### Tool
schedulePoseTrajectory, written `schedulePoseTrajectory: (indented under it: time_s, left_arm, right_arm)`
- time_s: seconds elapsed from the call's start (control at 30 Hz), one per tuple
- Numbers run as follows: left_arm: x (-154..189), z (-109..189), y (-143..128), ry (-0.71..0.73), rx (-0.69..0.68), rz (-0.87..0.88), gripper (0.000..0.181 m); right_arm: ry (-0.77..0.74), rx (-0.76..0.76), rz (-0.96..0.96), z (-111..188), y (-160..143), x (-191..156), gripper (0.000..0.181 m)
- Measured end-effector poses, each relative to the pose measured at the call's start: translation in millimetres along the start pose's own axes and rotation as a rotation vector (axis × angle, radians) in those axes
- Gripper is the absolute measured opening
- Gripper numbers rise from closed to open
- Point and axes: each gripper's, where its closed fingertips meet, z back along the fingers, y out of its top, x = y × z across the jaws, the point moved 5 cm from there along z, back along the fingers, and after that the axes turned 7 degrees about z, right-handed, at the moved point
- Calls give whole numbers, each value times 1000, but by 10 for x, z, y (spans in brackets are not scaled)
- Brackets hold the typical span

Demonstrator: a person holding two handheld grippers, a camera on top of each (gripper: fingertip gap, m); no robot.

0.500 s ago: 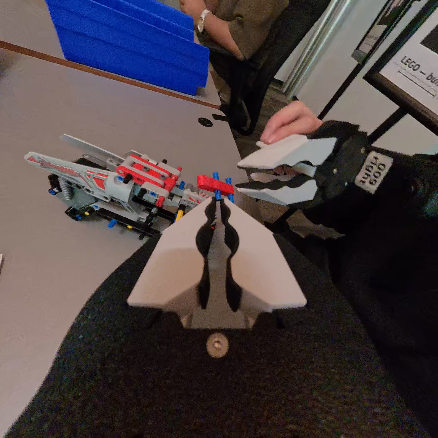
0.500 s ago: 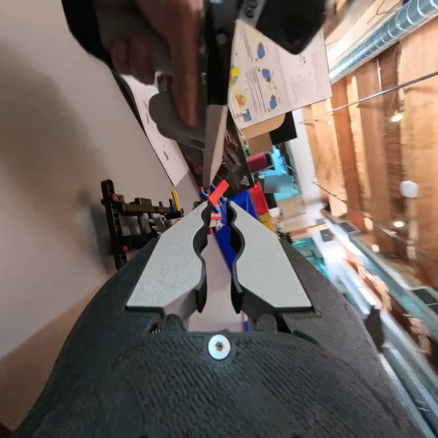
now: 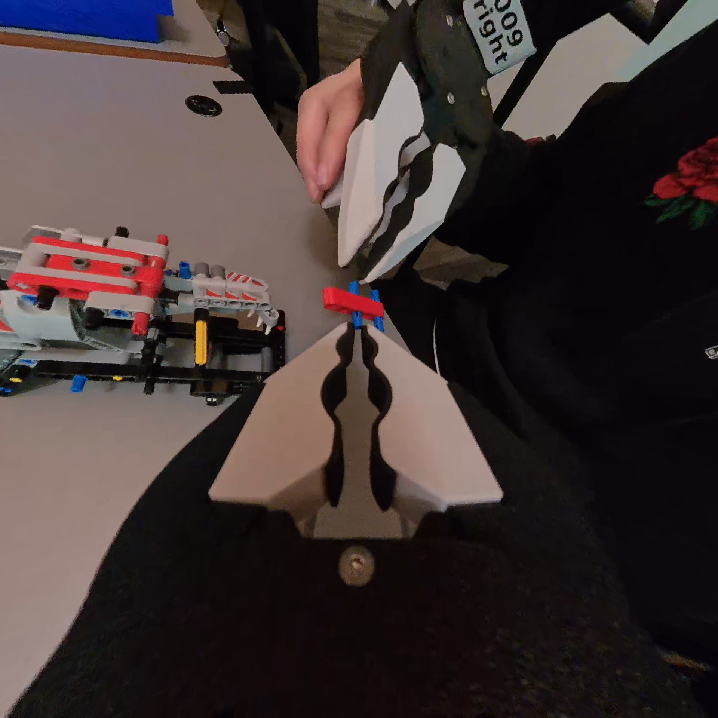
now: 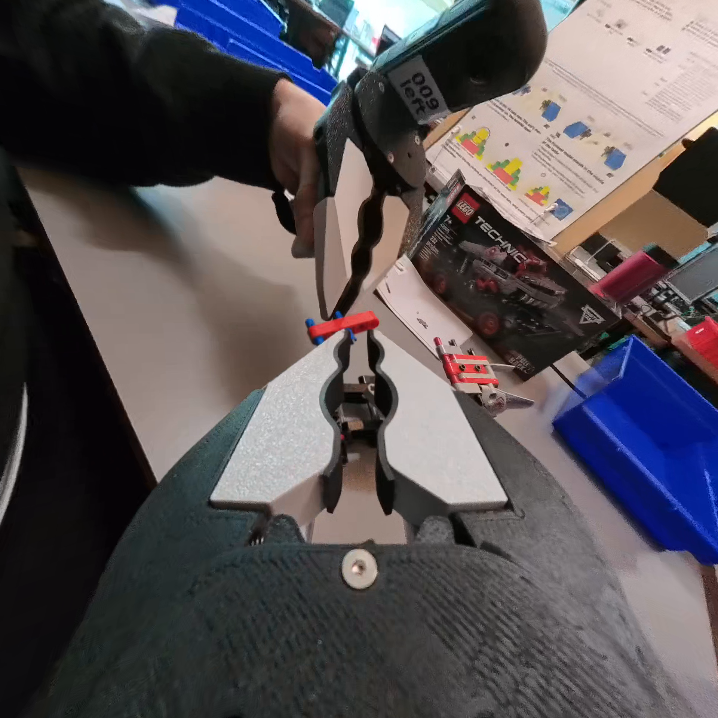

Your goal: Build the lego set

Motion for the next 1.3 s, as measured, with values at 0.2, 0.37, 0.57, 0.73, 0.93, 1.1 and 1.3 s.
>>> schedulePoseTrajectory:
  time_s: [0.2, 0.37, 0.57, 0.73, 0.93, 1.1, 1.3]
  left_arm:
    - [15, -17, -29, 10, -33, -30, 1]
    - [31, -1, -26, -5, -27, -35, 1]
    - [40, -51, -49, 10, -56, -51, 1]
    - [-30, -19, 61, 120, 44, -174, 2]
    - [17, -3, 133, 199, 94, -328, 2]
    - [42, -28, 149, 188, 120, -345, 3]
    - [34, -42, 131, 181, 109, -336, 2]
  right_arm:
    - [36, -18, -5, -10, -15, -45, 11]
    - [80, -47, 16, 6, -54, -95, 13]
    - [112, -62, 41, -24, -63, -161, 3]
    - [76, -58, -92, -25, -92, -54, 3]
    - [77, 14, -305, 14, -110, 44, 3]
    - [79, 18, -303, 2, -91, 34, 3]
    - [77, 0, -276, -16, -94, 19, 3]
